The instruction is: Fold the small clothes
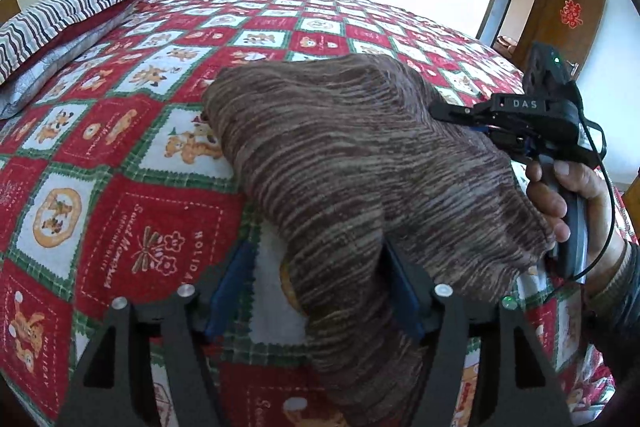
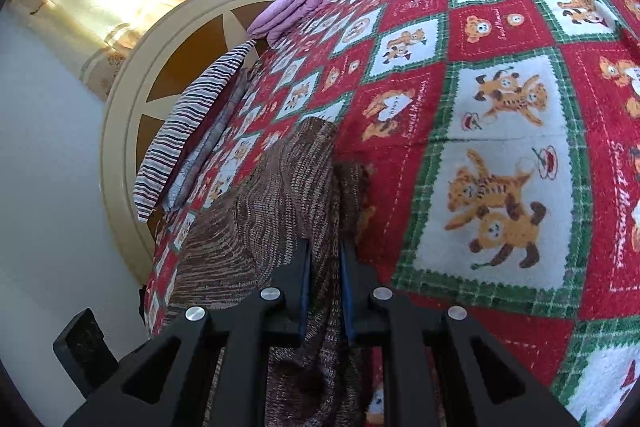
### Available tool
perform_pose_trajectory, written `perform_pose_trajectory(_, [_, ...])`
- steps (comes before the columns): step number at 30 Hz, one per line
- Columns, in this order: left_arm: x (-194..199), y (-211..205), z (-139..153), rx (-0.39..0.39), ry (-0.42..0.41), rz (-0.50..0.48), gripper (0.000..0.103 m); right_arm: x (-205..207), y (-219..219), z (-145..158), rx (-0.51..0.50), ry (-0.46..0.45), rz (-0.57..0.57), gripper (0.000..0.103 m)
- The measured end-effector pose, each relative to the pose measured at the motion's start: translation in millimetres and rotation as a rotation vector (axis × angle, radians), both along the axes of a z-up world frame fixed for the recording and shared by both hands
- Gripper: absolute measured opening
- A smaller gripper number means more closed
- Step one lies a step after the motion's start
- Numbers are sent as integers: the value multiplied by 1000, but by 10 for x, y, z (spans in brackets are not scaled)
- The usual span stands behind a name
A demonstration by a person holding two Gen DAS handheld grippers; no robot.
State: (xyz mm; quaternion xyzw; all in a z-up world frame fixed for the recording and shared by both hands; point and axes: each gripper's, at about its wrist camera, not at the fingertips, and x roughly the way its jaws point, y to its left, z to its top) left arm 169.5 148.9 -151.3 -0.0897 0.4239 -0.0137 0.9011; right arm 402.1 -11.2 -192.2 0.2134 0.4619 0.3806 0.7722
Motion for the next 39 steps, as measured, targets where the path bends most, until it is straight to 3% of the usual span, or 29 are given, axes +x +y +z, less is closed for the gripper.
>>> perform_pose_trajectory(3, [-21, -16, 69, 15, 1, 2, 70, -27, 3, -4, -25, -12, -2, 14])
perform_pose_trajectory(6, [-88, -21, 284, 53, -63, 8, 70, -27, -4, -9, -40, -11, -16, 14])
perform_pose_trajectory(7, [-109, -8, 380, 62, -95, 11, 76, -28, -9, -2, -40, -11, -22, 17])
perform_pose_trajectory(10, [-72, 60, 518, 106, -147, 39, 92, -98, -102, 104, -65, -50, -76, 27])
perform_pose_trajectory(13, [85, 163, 456, 149, -141, 81, 92, -299, -205, 344, -41, -135, -91, 40])
perform_pose_trajectory(15, [202, 261, 329, 153, -106, 109, 92, -472, -220, 508, -15, -194, -66, 57])
perform_pose_trajectory(18, [298, 355, 139, 141, -68, 137, 93, -750, -128, 636, -4, -248, 40, 57])
perform_pose_trajectory(23, [290, 404, -17, 106, -40, 170, 99, -930, -43, 366, -94, -201, 128, 57])
perform_pose_trajectory(25, [300, 390, -35, 121, -42, 178, 103, -942, -104, 278, -146, -211, 83, 56])
perform_pose_trajectory(29, [298, 367, -48, 123, -45, 180, 103, -888, -256, 249, -111, -165, 44, 56])
perform_pose_trajectory(32, [164, 304, 55, 175, -71, 185, 103, -998, -294, 361, -161, -202, 17, 57])
perform_pose_trajectory(39, [-327, 145, 459, 187, -138, 155, 103, -1568, -421, 825, -215, -327, -104, 58])
